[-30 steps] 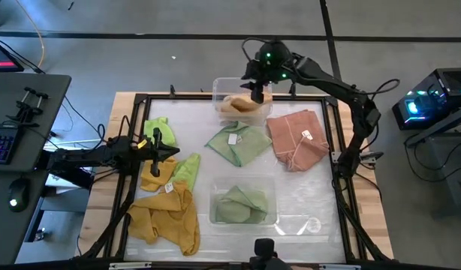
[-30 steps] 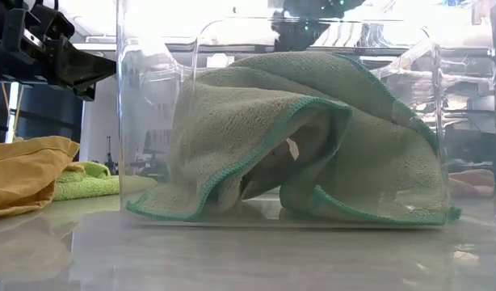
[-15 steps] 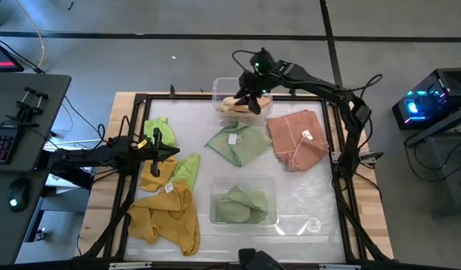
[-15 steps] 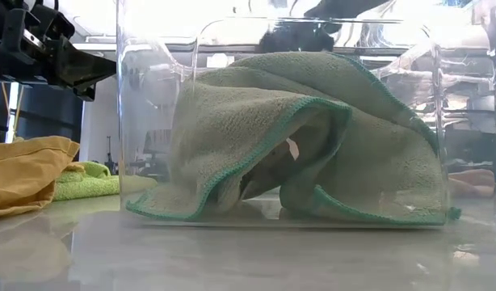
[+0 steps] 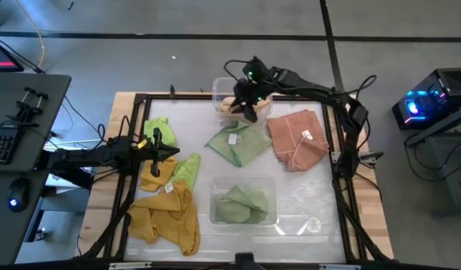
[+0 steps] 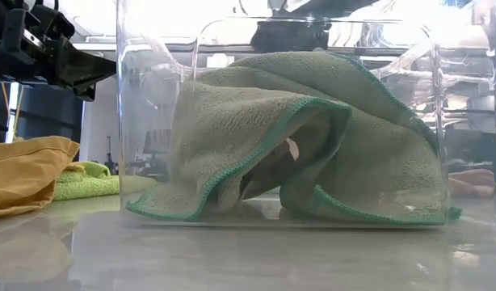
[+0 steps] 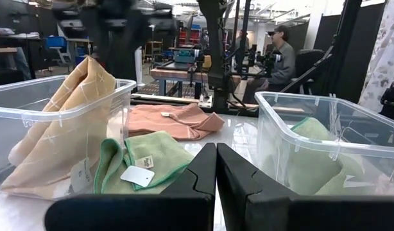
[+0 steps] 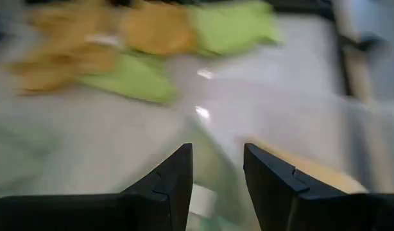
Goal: Sort towels by color in basket
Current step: Put the orange towel into the top transparent bin
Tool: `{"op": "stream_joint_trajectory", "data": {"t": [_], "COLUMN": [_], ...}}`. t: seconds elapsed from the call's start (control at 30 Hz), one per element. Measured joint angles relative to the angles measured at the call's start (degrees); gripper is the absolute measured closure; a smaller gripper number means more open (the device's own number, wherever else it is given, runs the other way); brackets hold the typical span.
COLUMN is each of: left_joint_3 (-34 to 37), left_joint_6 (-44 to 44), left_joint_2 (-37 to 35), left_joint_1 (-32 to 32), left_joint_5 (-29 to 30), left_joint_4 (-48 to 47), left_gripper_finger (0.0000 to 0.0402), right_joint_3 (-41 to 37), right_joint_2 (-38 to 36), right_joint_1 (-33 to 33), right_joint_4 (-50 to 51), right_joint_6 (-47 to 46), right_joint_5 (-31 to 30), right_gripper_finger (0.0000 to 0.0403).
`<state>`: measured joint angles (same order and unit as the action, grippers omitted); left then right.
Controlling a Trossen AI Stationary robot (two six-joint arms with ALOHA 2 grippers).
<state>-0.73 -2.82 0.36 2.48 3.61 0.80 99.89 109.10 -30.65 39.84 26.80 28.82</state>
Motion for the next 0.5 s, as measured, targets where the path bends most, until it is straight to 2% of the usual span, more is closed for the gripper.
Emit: {"op": "stream_joint_trajectory", "data": {"t": [0.1, 0.2, 0.4, 0.5], "left_joint_3": [0.0, 0.0, 0.0, 0.0], "left_joint_6": [-0.01, -0.01, -0.1, -0.07], "left_joint_2": [0.0, 0.04, 0.09, 0.09], "left_joint_1": [0.0, 0.0, 0.0, -0.02], "left_joint_5": [0.05, 0.03, -0.01, -0.01], "left_joint_4": [0.02, 0.0, 0.0, 0.0], "left_gripper_finger": [0.0401, 0.0401, 0.0401, 0.0401], "right_joint_3": [0.01, 0.01, 0.01, 0.01], "right_joint_2": [1.94, 4.22, 6.23, 6.16], "right_joint_1": [-0.29, -1.01, -2.16, -2.87], "right_joint_4": [-1.12, -3.24, -3.35, -2.4], "right_joint_6": [-2.57, -4.62, -8.12, -9.49], "right_joint_5": [-10.58, -17.79, -25.97, -25.7], "right_gripper_finger": [0.027, 0.027, 0.027, 0.027]}}
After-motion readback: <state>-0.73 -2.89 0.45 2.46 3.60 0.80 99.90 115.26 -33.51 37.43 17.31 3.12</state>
